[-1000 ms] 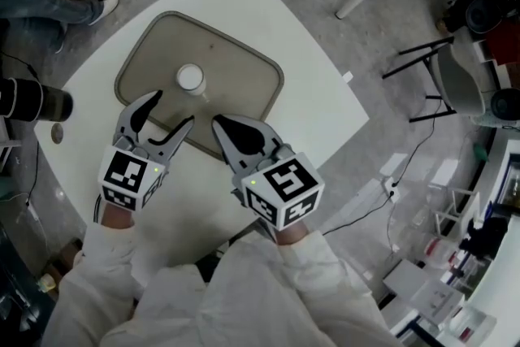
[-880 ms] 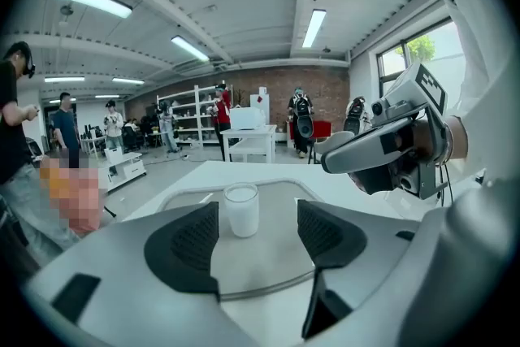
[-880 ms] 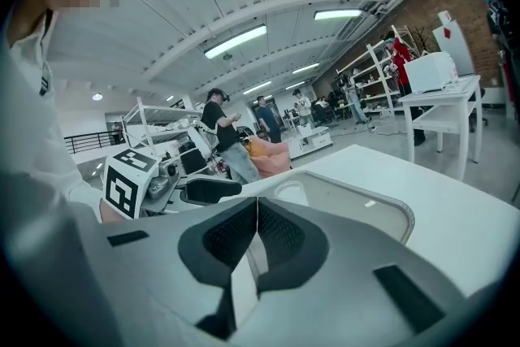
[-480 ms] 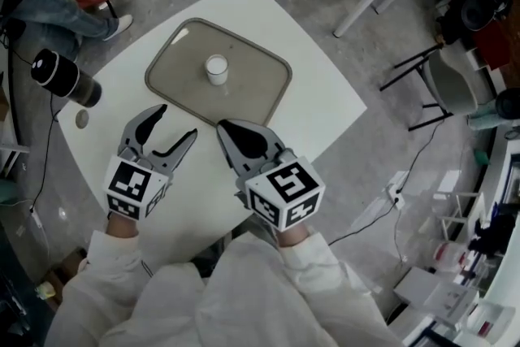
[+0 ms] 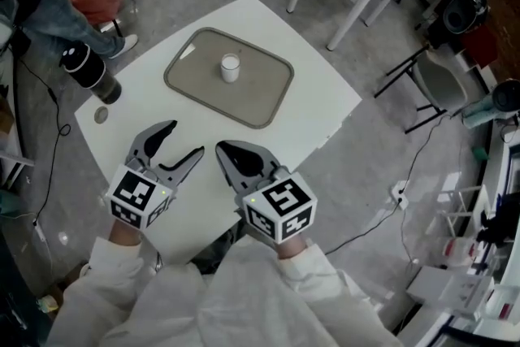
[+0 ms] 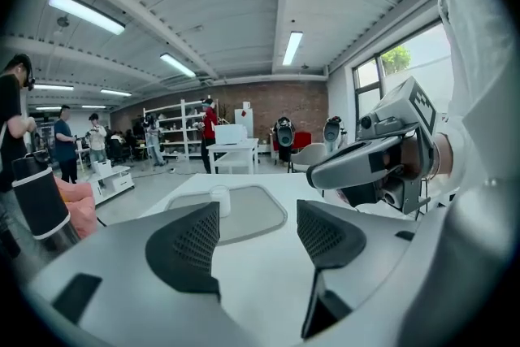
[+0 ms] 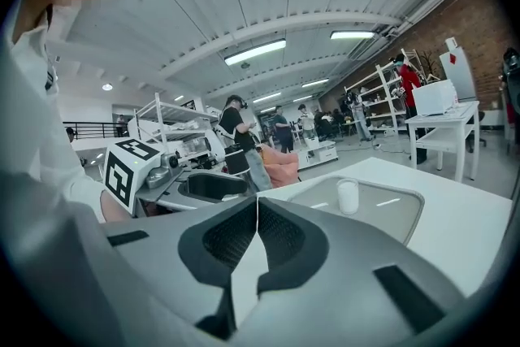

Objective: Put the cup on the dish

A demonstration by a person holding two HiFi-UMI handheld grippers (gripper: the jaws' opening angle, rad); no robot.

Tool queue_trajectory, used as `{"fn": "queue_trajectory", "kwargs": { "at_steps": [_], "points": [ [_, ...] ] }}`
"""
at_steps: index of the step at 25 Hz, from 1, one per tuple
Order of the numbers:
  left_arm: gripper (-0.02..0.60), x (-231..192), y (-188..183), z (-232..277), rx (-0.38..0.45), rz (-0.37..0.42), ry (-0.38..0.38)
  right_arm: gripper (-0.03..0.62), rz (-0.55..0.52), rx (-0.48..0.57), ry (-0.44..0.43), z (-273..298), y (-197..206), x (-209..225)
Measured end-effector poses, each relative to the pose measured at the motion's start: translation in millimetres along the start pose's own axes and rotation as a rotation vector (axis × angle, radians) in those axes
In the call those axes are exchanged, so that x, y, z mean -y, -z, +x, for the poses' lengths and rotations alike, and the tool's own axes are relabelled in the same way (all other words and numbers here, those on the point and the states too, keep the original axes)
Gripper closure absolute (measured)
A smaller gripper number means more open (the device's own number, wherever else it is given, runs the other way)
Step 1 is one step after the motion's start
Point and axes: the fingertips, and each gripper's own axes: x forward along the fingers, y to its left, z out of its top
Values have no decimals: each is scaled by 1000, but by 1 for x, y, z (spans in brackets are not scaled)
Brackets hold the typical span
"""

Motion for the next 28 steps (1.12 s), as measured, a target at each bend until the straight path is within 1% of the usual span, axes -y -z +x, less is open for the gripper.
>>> {"fn": "queue_trajectory", "kwargs": {
  "at_steps": [2, 4, 7, 10, 11, 15, 16, 21, 25, 28],
  "points": [
    [281, 6, 3, -11, 13, -14, 15, 580, -3, 4, 3, -3, 4, -14],
    [293, 12, 5, -20, 29, -50, 32, 580, -1, 8, 10, -5, 6, -25],
    [331, 23, 7, -32, 52, -108, 48, 580, 2, 13, 20, -13, 10, -37],
    [369, 36, 11, -43, 65, -130, 61, 580, 1, 24, 31, -22, 13, -46],
    [392, 39, 13, -47, 69, -133, 61, 580, 0, 28, 34, -23, 14, -49],
    [532, 45, 15, -62, 96, -167, 48, 580, -9, 42, 48, -30, 15, -60],
    [546, 48, 15, -65, 102, -176, 56, 580, -10, 45, 51, -33, 15, -62],
    [572, 70, 14, -75, 122, -173, 111, 580, -8, 47, 61, -43, 20, -72],
    [572, 79, 14, -82, 121, -171, 122, 580, 0, 44, 65, -47, 24, -78],
    [572, 81, 15, -87, 123, -190, 128, 580, -12, 36, 60, -48, 28, -82]
  ]
}}
